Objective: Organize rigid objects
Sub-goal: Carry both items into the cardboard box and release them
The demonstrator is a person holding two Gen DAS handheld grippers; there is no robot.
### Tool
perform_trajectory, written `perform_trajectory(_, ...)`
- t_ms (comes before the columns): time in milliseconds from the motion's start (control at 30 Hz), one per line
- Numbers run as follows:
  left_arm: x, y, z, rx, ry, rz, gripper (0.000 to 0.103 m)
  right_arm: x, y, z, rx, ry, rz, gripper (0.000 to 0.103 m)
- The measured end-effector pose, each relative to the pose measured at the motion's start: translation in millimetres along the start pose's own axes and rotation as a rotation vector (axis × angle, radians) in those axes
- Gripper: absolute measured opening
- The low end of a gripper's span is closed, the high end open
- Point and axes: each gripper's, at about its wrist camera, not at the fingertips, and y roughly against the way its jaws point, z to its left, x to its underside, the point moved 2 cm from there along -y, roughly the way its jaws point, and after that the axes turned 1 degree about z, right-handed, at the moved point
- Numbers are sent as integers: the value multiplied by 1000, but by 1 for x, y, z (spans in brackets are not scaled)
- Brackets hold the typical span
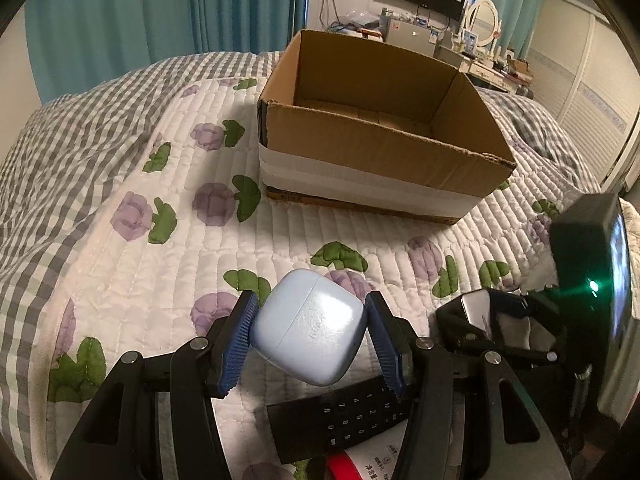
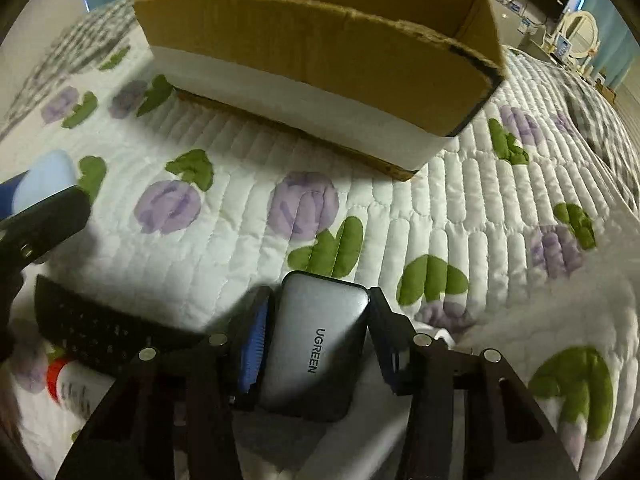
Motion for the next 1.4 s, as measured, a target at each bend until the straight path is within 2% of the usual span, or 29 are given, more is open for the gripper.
perform_trajectory(167,0,8,-1,5,-4,-18,56,10,27,-1,-20,8,-96,44)
perform_trajectory(400,-16,34,-2,4,-5,-73,56,-2,76,-2,-84,-18,-271,41)
perform_trajectory(600,-58,59,-10,-13,-40,-166,56,-27,121,-23,-121,-20,-374,41)
perform_trajectory(733,-95,65,-20,-28,-84,-218,56,-63,153,-43,-140,-22,-447,41)
perform_trajectory(867,-138,52,-30,3,-110,-234,56,-102,173,-64,-127,-18,-503,41)
perform_trajectory(967,-166,21,-36,3,-107,-207,56,-128,171,-75,-108,-8,-507,41)
perform_trajectory(1100,-188,-21,-38,13,-93,-155,56,-150,147,-86,-112,-3,-470,41)
perform_trajectory(1267,-193,-60,-43,-25,-127,-117,56,-161,108,-96,-124,-10,-413,41)
perform_trajectory(1400,-191,-72,-47,-34,-163,-123,58,-165,85,-102,-145,-8,-380,41)
